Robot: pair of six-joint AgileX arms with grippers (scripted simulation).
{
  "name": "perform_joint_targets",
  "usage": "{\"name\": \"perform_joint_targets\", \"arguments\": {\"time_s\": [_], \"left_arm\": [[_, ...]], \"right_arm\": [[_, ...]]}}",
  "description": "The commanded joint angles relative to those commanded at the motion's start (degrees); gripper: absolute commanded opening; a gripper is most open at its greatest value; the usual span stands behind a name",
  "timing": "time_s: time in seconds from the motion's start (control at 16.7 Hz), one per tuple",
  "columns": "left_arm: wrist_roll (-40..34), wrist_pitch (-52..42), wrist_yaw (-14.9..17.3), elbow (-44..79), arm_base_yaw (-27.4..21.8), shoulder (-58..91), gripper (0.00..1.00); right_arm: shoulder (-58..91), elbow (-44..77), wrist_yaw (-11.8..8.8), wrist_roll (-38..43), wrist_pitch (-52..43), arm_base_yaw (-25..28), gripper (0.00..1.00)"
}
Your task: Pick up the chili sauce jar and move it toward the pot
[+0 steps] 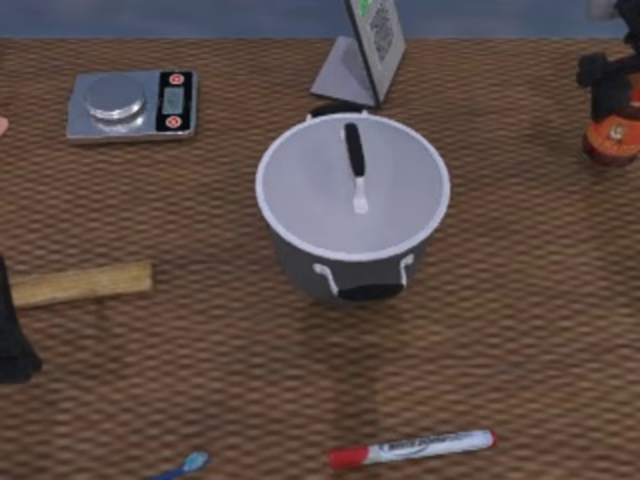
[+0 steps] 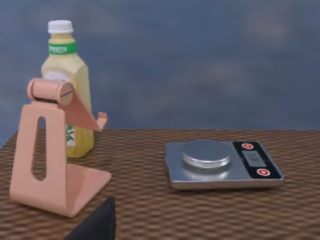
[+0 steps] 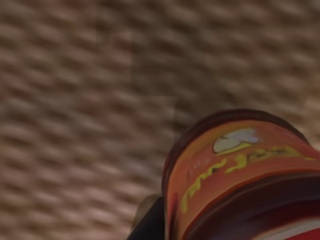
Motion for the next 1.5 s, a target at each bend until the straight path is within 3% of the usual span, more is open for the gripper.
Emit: {"name": "perform_joint_targets", "arguments": {"time_s": [0.42, 0.9, 1.08, 1.5], "left_arm": [[0.0, 0.0, 0.0, 0.0, 0.0, 0.0, 1.0], [0.0, 0.0, 0.0, 0.0, 0.0, 0.0, 1.0], [0.0, 0.0, 0.0, 0.0, 0.0, 0.0, 1.0], [0.0, 0.0, 0.0, 0.0, 0.0, 0.0, 1.0]], "right_arm": [[-21.52, -21.6, -0.08, 0.0, 0.19, 0.41, 0.0], [-24.44, -24.96, 0.01, 0.87, 0.33, 0.76, 0.0], [-24.94, -27.98, 0.86, 6.53, 2.61, 3.85, 0.0], [-28.11, -39.52, 4.77, 30.43, 11.84, 14.95, 0.0]]}}
